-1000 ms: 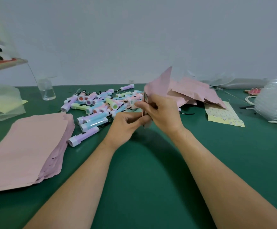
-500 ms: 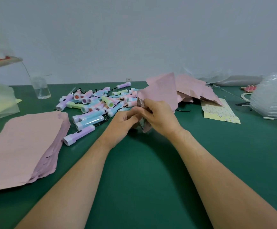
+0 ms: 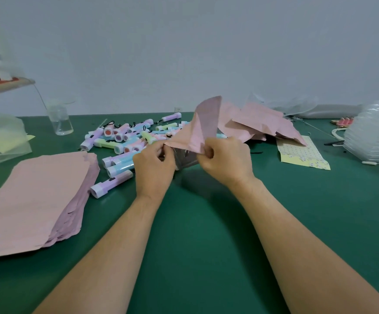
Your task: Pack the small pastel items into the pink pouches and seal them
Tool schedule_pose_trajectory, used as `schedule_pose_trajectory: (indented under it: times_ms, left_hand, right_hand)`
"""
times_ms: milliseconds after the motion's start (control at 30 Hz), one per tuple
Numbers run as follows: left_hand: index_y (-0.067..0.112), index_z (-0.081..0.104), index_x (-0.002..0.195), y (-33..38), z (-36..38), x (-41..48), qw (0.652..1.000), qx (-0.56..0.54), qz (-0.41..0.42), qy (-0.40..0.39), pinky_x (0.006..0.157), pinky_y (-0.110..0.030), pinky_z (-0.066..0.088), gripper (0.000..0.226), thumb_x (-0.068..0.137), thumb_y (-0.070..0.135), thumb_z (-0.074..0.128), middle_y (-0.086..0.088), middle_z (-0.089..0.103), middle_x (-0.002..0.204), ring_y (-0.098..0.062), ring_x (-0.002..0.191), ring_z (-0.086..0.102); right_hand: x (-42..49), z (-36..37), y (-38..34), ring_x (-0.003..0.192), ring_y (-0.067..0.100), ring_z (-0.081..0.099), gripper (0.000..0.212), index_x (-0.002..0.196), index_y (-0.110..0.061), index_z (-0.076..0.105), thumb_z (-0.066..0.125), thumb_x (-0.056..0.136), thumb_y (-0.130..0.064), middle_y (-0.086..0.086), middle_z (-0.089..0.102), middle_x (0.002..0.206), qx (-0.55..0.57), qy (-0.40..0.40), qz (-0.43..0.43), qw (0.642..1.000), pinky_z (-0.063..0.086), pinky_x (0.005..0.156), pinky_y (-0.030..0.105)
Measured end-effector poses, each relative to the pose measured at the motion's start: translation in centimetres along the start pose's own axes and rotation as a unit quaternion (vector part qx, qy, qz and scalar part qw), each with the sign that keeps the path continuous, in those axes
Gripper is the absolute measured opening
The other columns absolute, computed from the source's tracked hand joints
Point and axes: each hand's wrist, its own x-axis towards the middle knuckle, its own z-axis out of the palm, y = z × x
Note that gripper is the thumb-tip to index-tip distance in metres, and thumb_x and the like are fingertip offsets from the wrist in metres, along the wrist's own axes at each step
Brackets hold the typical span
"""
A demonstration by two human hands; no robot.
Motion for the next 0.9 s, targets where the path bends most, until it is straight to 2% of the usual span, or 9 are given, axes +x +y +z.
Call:
schedule_pose_trajectory:
  times_ms: [67, 133, 233, 367, 533, 633, 700, 800, 900]
  left_hand:
    - [0.023, 0.081, 0.098, 0.8, 0.3, -0.4, 1.0, -0.012, 0.027, -0.004, 0.068, -0.01, 0.053, 0.019, 0.094, 0.016, 0.063, 0.026, 0.073, 0.079, 0.003, 0.074, 0.07]
    - [0.025, 0.08, 0.106, 1.3, 0.7, -0.9, 0.997, -0.022, 0.067, -0.04, 0.076, -0.008, 0.055, 0.023, 0.091, 0.011, 0.069, 0.037, 0.07, 0.085, 0.006, 0.081, 0.072]
    - [0.02, 0.079, 0.106, 1.1, 0.9, -0.9, 0.993, -0.014, 0.094, -0.066, 0.086, -0.018, 0.061, 0.023, 0.087, 0.007, 0.078, 0.031, 0.072, 0.094, 0.008, 0.086, 0.073]
    - [0.027, 0.065, 0.117, 0.7, 0.5, -0.7, 0.991, 0.002, 0.093, -0.099, 0.084, -0.03, 0.064, 0.036, 0.087, 0.015, 0.079, 0.023, 0.07, 0.107, 0.004, 0.092, 0.073]
    - [0.034, 0.042, 0.155, 0.7, 0.1, 0.0, 0.96, 0.162, 0.144, -0.178, 0.091, -0.043, 0.057, 0.075, 0.089, 0.006, 0.064, 0.009, 0.057, 0.148, -0.017, 0.121, 0.062]
    - [0.029, 0.06, 0.146, 0.8, 0.2, 0.2, 0.968, 0.139, 0.113, -0.175, 0.085, -0.046, 0.06, 0.057, 0.093, 0.007, 0.061, -0.001, 0.076, 0.118, -0.026, 0.097, 0.07]
    - [0.02, 0.062, 0.144, 1.0, 0.1, 0.1, 0.98, 0.12, 0.079, -0.14, 0.077, -0.05, 0.059, 0.059, 0.089, -0.001, 0.058, -0.008, 0.076, 0.098, -0.033, 0.084, 0.067]
    - [0.016, 0.04, 0.16, 1.0, 0.0, 0.4, 0.989, 0.12, 0.017, -0.089, 0.084, -0.055, 0.055, 0.081, 0.084, -0.01, 0.051, -0.011, 0.07, 0.109, -0.037, 0.096, 0.061]
    - [0.017, 0.043, 0.159, 1.9, 0.7, -0.4, 0.988, 0.09, 0.053, -0.113, 0.087, -0.052, 0.057, 0.075, 0.089, -0.007, 0.051, -0.009, 0.071, 0.108, -0.032, 0.095, 0.063]
  right_hand:
    - [0.0, 0.0, -0.6, 0.055, 0.021, 0.044, 0.031, 0.071, -0.022, 0.044, 0.06, 0.081, -0.048, -0.006, 0.051, 0.059, 0.001, 0.042, 0.08, 0.996, 0.026, 0.05, 0.03]
    - [0.0, 0.5, -1.6, 0.062, 0.015, 0.052, 0.038, 0.083, -0.027, 0.048, 0.047, 0.083, -0.065, -0.01, 0.058, 0.07, 0.045, 0.01, 0.149, 0.988, 0.028, 0.052, 0.027]
    - [-0.1, 1.4, -2.2, 0.07, 0.025, 0.058, 0.035, 0.072, -0.025, 0.049, 0.047, 0.088, -0.055, -0.008, 0.057, 0.07, 0.057, -0.042, 0.183, 0.981, 0.031, 0.053, 0.027]
    - [0.0, 1.2, -1.5, 0.074, 0.035, 0.056, 0.033, 0.07, -0.022, 0.046, 0.049, 0.1, -0.036, 0.006, 0.058, 0.073, 0.075, -0.095, 0.095, 0.988, 0.046, 0.061, 0.038]
    - [-0.5, 1.1, -0.8, 0.071, 0.031, 0.045, 0.019, 0.087, -0.019, 0.05, 0.046, 0.099, -0.033, 0.0, 0.043, 0.075, -0.043, -0.193, -0.066, 0.978, 0.031, 0.059, 0.035]
    - [-0.7, 1.1, -1.3, 0.066, 0.03, 0.042, 0.027, 0.074, -0.023, 0.04, 0.044, 0.097, -0.037, -0.006, 0.032, 0.065, -0.06, -0.137, -0.057, 0.987, 0.02, 0.051, 0.032]
    - [-0.4, 1.1, -1.3, 0.063, 0.027, 0.042, 0.026, 0.07, -0.023, 0.041, 0.043, 0.093, -0.035, -0.004, 0.038, 0.067, -0.045, -0.096, 0.021, 0.994, 0.02, 0.051, 0.031]
    - [-0.2, 0.8, -1.1, 0.057, 0.018, 0.04, 0.02, 0.067, -0.02, 0.042, 0.05, 0.085, -0.024, -0.004, 0.046, 0.067, -0.04, -0.057, 0.152, 0.986, 0.022, 0.052, 0.03]
    - [-0.4, 0.7, -2.4, 0.055, 0.013, 0.042, 0.031, 0.071, -0.023, 0.051, 0.046, 0.087, -0.049, -0.011, 0.049, 0.064, -0.022, -0.014, 0.171, 0.985, 0.025, 0.053, 0.028]
